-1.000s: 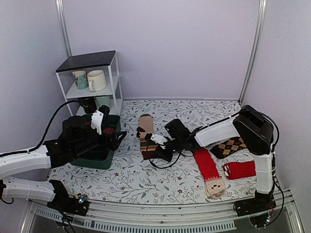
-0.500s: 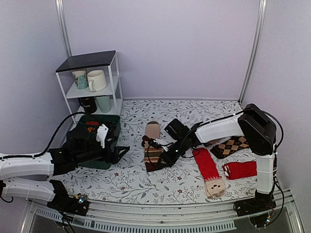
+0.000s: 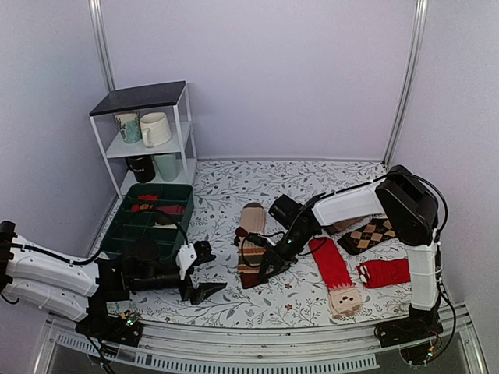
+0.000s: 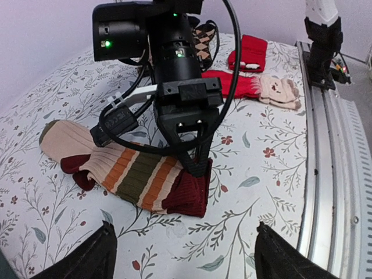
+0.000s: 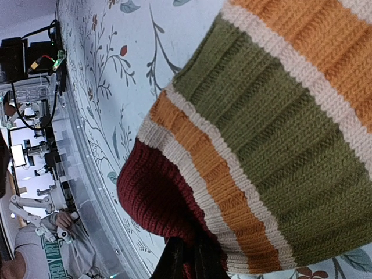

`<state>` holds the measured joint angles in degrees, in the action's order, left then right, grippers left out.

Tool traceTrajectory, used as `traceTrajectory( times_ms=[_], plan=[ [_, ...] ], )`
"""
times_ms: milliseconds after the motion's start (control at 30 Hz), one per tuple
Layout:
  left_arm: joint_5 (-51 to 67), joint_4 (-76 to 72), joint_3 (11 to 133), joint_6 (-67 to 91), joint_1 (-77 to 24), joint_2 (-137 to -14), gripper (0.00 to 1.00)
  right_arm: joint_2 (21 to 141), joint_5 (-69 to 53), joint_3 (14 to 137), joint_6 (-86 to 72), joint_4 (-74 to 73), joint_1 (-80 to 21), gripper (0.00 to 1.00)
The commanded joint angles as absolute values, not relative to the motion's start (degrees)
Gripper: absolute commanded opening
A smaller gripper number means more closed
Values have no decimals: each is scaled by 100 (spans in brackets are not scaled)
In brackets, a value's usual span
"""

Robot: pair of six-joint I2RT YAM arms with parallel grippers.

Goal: Roll the socks
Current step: Move the right arm with a pair of socks to the center of the board, then roll a pair of socks at the center of the board.

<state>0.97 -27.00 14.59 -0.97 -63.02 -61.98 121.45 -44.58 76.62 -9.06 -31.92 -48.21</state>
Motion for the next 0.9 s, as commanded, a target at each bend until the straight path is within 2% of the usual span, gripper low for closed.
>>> traceTrajectory(
  times_ms=[0, 233, 400, 667, 867],
  plan=[
    [-208, -3665, 1311, -541, -6596, -6759, 84, 12602, -4006, 7548, -1131, -3737, -4755, 4],
    [-299, -4347, 1619, -1095, -6834, -8060, 86, 12574, -3869, 7559, -1215, -3754, -4753, 4],
    [-270, -4968, 1594, -1431, -6951, -8558, 86, 12559, -3841, 7511, -1226, -3743, -4742, 4],
    [42, -5081, 1803, -1709, -7013, -9027, 75, 12511, -3823, 7464, -1269, -3736, -4720, 4],
    [243, -4580, 2230, -1893, -7009, -9417, 72, 12515, -3827, 7423, -1275, -3753, -4713, 4]
  ],
)
